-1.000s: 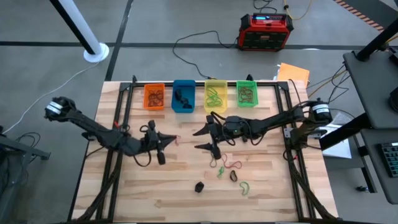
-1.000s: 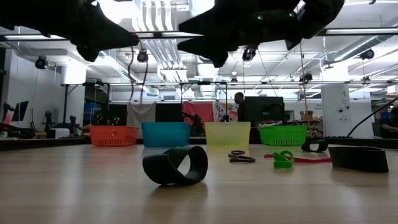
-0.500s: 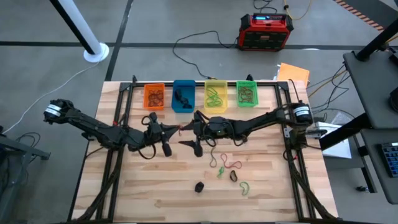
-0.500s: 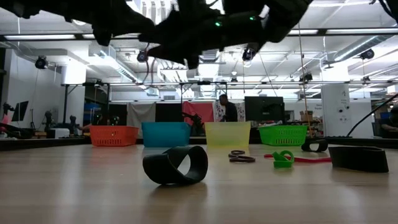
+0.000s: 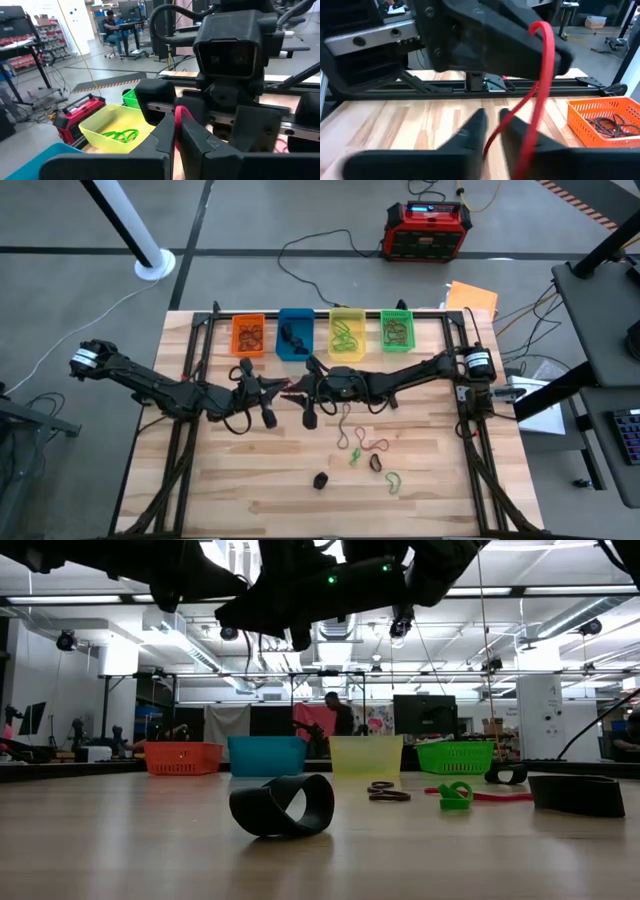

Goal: Sort rubber bands into baskets
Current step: Put the red rubber band into the green bin

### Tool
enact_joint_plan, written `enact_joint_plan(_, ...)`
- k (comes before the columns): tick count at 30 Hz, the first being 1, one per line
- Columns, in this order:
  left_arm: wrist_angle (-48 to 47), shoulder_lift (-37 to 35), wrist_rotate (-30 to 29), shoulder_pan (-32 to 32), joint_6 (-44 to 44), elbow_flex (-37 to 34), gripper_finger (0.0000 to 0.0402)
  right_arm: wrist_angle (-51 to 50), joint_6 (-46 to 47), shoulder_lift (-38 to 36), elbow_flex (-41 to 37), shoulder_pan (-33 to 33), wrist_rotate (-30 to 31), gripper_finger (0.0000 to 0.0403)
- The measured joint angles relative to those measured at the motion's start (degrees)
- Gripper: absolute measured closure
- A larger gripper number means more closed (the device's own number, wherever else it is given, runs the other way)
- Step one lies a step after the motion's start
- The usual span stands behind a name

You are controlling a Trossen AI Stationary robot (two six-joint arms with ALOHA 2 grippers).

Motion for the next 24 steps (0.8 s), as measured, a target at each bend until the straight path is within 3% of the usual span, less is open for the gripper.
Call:
enact_joint_plan(2, 0.33, -0.02, -0.11, 0.16, 1.09, 0.0, 0.0402, -0.18, -0.92, -0.02, 0.0, 0.0, -0.02, 0.038)
enact_joint_plan(8, 0.52, -0.02, -2.59, 0.7, 1.62, 0.0, 0.0382, -3.1, -1.16, -1.42, -0.01, -1.02, -0.13, 0.0394)
enact_joint_plan(18, -0.07, 0.05, -5.74, 7.26, 9.09, -0.04, 0.0249, -26.62, -3.23, -6.22, 4.78, -8.19, -0.15, 0.0394)
enact_joint_plan(24, 0.09, -0.31, -5.58, 8.85, 6.79, -0.04, 0.0202, -41.19, -2.9, -8.67, 8.52, -12.37, 0.14, 0.0394)
